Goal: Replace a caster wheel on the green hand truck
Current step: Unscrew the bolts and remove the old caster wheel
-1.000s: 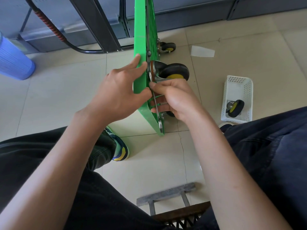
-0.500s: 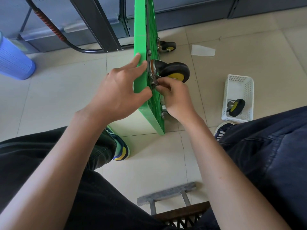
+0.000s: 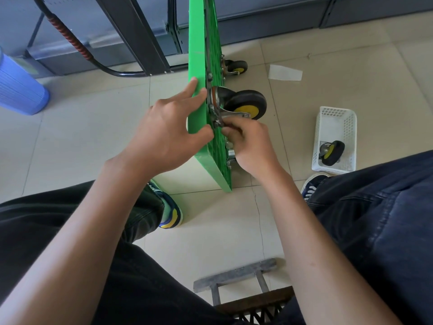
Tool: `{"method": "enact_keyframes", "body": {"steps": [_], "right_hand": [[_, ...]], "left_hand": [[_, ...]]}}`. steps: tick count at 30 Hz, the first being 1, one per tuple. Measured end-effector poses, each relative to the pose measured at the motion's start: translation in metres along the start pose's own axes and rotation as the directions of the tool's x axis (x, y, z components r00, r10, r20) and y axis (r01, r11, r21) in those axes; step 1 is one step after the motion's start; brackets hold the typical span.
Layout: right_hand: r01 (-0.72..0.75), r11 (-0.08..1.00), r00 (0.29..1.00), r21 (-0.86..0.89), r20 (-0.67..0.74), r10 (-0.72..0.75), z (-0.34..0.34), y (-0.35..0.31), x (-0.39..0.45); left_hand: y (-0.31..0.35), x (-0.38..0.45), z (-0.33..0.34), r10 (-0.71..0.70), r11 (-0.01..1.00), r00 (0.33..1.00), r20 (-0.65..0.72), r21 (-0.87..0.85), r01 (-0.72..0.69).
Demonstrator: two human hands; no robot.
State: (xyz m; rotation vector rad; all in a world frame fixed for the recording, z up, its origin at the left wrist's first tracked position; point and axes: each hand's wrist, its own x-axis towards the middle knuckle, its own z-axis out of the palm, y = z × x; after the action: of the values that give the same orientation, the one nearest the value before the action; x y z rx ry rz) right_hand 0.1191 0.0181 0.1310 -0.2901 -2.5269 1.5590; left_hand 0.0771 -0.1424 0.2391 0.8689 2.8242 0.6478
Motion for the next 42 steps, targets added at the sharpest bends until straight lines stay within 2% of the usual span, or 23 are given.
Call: {"method": "enact_keyframes", "body": {"steps": [4,7,11,15,18,21,26,37,42], "right_hand": [[-0.211,0.973,0.97,0.096,0.14,0.197,-0.011,-0.011,-0.005],[-0.345,0.913,0.93,0.22,0.213,0.3,-0.018,-0.023,-0.008],[-0.425,0.878,0.899,0.22,0.214,0.381,-0.022,-0.024,-0.007],[-0.534,0.773,0.843,0.342,0.283,0.457,-0.025,-0.024,-0.009],[-0.555,0.674,0.832,0.488,0.339,0.439,-0.029,-0.033,-0.008],[-0.571,0.605,0.821,0.555,0.389,0.418,-0.031,-0.039,-0.006],[-0.582,0.571,0.813,0.579,0.403,0.419,-0.03,-0.041,-0.004],[-0.56,0.6,0.828,0.571,0.398,0.394,-0.026,-0.045,-0.002],[-0.537,0.66,0.843,0.526,0.365,0.396,-0.02,-0.045,0.001]], "left_hand": [[-0.001,0.0,0.001,0.003,1.0,1.0,0.004,-0.003,-0.003],[-0.001,0.0,0.001,0.007,1.0,1.0,0.009,-0.005,-0.007],[-0.001,-0.001,0.001,0.01,1.0,1.0,0.003,-0.006,-0.01],[-0.001,-0.001,0.001,0.002,1.0,1.0,0.008,-0.003,-0.002],[-0.001,0.0,0.0,0.003,1.0,1.0,0.009,0.0,-0.003],[-0.003,0.0,0.001,0.013,1.0,1.0,0.007,0.001,-0.013],[-0.003,0.0,0.002,0.021,1.0,1.0,0.007,-0.004,-0.021],[-0.002,0.001,0.002,0.017,1.0,1.0,-0.008,-0.013,-0.017],[-0.003,0.0,0.003,0.015,1.0,1.0,-0.015,-0.009,-0.015]]}}
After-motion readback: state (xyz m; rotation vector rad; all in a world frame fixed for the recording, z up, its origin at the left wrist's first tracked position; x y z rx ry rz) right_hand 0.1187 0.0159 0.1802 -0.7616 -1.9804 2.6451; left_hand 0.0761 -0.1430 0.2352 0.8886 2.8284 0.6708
